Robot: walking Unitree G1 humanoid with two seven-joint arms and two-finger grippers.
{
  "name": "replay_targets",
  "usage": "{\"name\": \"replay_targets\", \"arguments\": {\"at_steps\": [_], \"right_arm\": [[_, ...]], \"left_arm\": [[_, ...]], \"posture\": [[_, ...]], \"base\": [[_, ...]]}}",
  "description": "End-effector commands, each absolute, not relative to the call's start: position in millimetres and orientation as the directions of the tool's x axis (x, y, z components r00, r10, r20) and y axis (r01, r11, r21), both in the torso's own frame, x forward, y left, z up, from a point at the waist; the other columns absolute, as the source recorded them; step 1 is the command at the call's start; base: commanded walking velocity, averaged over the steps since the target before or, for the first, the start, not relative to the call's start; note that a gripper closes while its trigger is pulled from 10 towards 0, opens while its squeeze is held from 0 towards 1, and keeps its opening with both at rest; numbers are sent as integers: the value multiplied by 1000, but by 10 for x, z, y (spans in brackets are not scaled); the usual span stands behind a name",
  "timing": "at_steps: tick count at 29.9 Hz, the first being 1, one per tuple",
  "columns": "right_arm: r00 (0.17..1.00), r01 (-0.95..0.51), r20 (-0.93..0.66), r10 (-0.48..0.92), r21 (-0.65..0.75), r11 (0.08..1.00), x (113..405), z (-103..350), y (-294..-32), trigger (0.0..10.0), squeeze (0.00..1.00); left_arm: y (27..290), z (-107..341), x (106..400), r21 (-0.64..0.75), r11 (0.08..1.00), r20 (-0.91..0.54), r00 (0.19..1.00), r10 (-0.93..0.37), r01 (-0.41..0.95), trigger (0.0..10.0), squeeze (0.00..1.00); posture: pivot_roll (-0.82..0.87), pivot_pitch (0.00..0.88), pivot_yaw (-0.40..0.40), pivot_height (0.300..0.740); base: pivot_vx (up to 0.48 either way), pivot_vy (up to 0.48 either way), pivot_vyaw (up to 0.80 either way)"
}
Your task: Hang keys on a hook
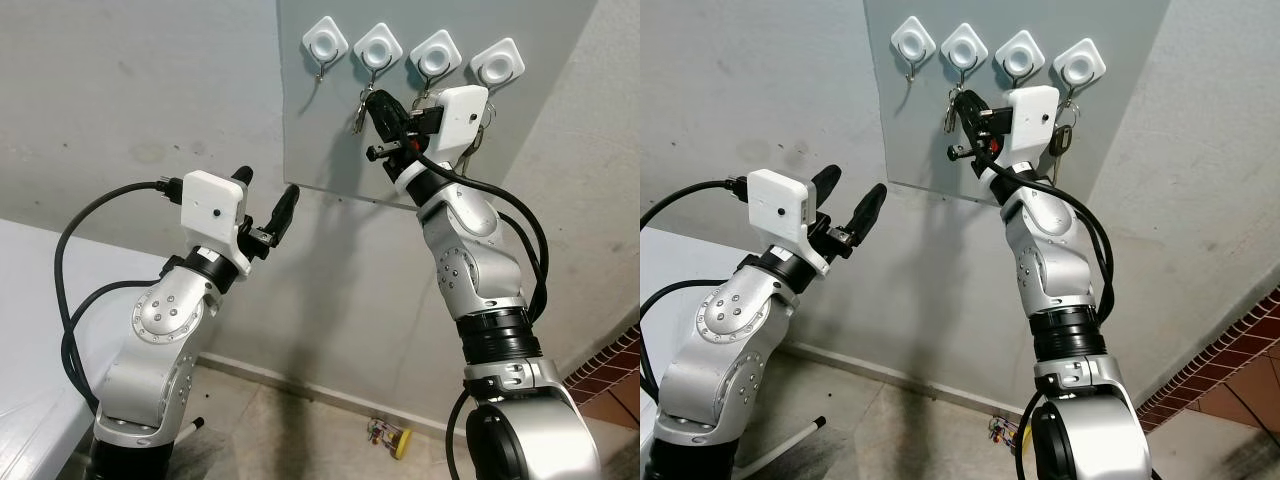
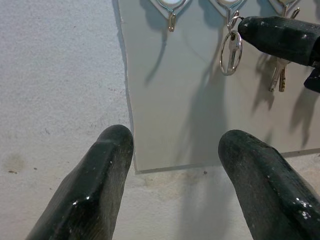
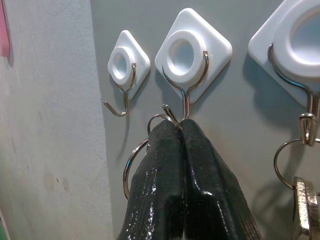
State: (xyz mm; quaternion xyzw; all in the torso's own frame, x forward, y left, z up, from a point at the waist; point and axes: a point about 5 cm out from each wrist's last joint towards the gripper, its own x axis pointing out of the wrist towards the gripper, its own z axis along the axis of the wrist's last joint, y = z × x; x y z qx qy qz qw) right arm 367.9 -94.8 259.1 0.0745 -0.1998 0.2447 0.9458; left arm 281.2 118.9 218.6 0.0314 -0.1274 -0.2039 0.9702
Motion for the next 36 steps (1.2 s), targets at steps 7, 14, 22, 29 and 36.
{"name": "replay_targets", "arguments": {"at_steps": [7, 14, 22, 29, 36], "right_arm": [[771, -495, 480, 418, 38, 868, 3653, 2820, -949, 10000, 0], [768, -495, 487, 415, 41, 868, 3648, 2852, -952, 10000, 0], [805, -475, 443, 396, 79, 876, 3651, 2876, -968, 10000, 0], [848, -442, 370, 379, 101, 891, 3643, 2906, -994, 10000, 0], [836, -465, 394, 383, 137, 875, 3567, 2963, -1016, 10000, 0]], "left_arm": [[1161, 2223, 2793, 121, 908, 242, 875, -419, 401, 10000, 0], [1159, 2222, 2792, 119, 908, 242, 875, -419, 402, 10000, 0], [1163, 2225, 2788, 118, 909, 243, 876, -416, 399, 10000, 0], [1166, 2215, 2772, 115, 911, 240, 878, -413, 397, 10000, 0], [1166, 2211, 2774, 111, 912, 239, 880, -410, 395, 10000, 0]], "posture": [[-69, 67, -2, 740], [-71, 67, -3, 740], [-74, 72, -6, 740], [-80, 76, -12, 740], [-82, 78, -14, 740]], "base": [[0, 0, 0], [0, 0, 0], [0, 0, 0], [0, 0, 0], [0, 0, 0]]}}
